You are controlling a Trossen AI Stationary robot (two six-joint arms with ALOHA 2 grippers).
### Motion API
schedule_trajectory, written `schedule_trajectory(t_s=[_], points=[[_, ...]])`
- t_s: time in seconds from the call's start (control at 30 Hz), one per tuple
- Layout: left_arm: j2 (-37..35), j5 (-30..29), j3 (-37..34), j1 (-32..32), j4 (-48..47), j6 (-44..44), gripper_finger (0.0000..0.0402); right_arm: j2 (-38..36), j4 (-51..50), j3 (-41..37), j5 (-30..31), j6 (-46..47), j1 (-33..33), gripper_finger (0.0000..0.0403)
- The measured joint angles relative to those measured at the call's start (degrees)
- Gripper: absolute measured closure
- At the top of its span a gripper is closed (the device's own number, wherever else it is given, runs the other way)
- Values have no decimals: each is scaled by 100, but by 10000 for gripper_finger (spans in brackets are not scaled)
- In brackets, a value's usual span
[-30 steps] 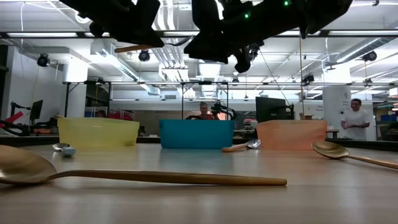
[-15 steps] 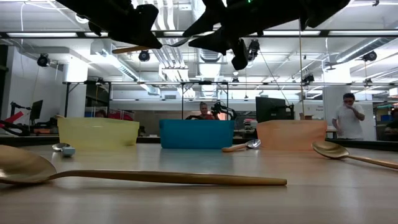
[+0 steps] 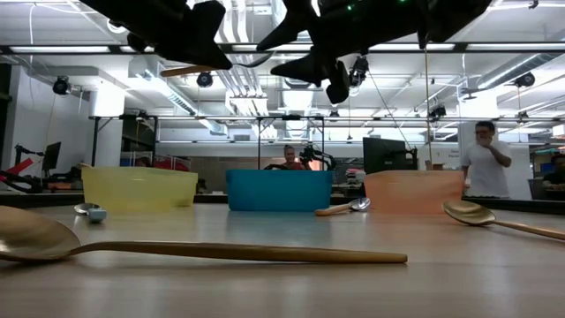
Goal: Sort silverware by color (type)
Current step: Put the yellow spoon into the orange bin
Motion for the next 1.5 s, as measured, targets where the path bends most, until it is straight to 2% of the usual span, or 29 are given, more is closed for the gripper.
schedule_trajectory(t_s=[0.4, 0.57, 0.77, 0.87, 1.07, 1.4, 1.5], points=[[4, 129, 0, 0, 80, -430, 365, -2, 274, 0, -38, -52, -153, 206], [268, 193, -2, 0, 484, -469, 365, -1, 303, 0, -173, -34, -268, 206], [808, -45, 17, 0, 1494, 65, 365, 26, 254, 0, -188, -53, -297, 208], [961, -88, 145, 4, 1672, 336, 365, 26, 241, 0, -186, -155, -300, 217], [1204, -105, 416, 11, 1702, 564, 365, 26, 242, 0, -181, -296, -300, 257], [1292, -248, 468, 10, 1678, 559, 363, 33, 227, 2, -146, -353, -302, 372], [1292, -202, 468, 13, 1679, 552, 356, 26, 274, 17, -190, -560, -285, 388]])
